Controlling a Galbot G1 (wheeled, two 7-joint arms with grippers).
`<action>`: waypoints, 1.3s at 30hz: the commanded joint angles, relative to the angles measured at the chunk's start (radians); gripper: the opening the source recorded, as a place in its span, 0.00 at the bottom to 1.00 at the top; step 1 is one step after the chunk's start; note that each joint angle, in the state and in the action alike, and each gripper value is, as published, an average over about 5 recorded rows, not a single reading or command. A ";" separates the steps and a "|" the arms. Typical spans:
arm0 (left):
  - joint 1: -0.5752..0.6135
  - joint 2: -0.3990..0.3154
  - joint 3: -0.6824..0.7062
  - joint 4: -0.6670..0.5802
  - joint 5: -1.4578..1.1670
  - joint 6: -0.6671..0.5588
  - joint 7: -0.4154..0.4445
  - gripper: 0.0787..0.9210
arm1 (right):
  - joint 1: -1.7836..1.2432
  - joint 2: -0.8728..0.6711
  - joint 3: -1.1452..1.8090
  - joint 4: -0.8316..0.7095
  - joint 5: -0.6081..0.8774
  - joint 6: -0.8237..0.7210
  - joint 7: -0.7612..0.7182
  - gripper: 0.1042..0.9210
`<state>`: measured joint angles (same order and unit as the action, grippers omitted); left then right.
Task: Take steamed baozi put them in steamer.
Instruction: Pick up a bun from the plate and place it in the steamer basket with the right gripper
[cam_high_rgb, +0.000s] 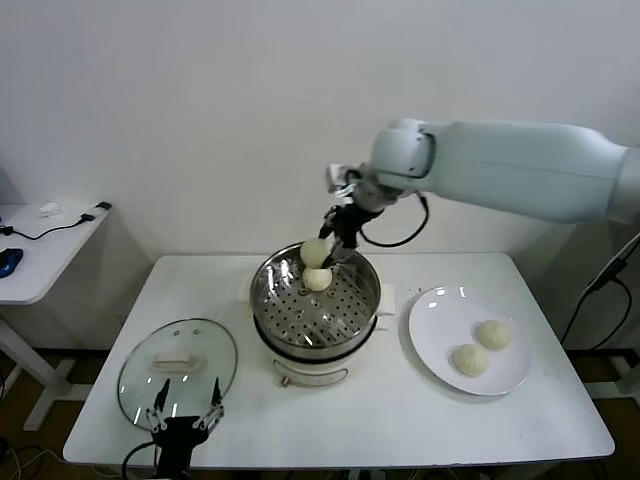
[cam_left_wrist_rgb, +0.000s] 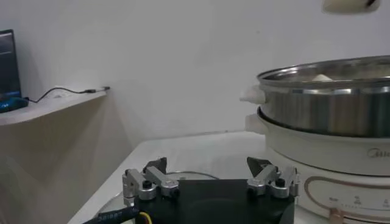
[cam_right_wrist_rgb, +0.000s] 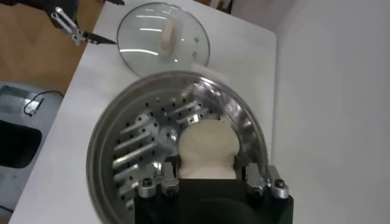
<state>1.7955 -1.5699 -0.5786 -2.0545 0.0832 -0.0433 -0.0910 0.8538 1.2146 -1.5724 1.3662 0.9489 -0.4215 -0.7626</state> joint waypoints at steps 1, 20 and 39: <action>-0.004 -0.003 -0.001 0.000 0.003 0.003 0.001 0.88 | -0.145 0.187 -0.008 -0.077 0.024 -0.095 0.118 0.60; -0.011 -0.001 -0.001 0.012 0.001 0.002 0.000 0.88 | -0.284 0.237 0.006 -0.222 -0.080 -0.103 0.140 0.60; -0.017 -0.003 0.001 0.003 0.004 0.011 0.004 0.88 | -0.051 0.006 0.061 -0.128 -0.180 0.129 -0.121 0.88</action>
<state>1.7827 -1.5719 -0.5747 -2.0512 0.0864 -0.0367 -0.0882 0.6719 1.3709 -1.5297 1.1877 0.8281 -0.4103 -0.7325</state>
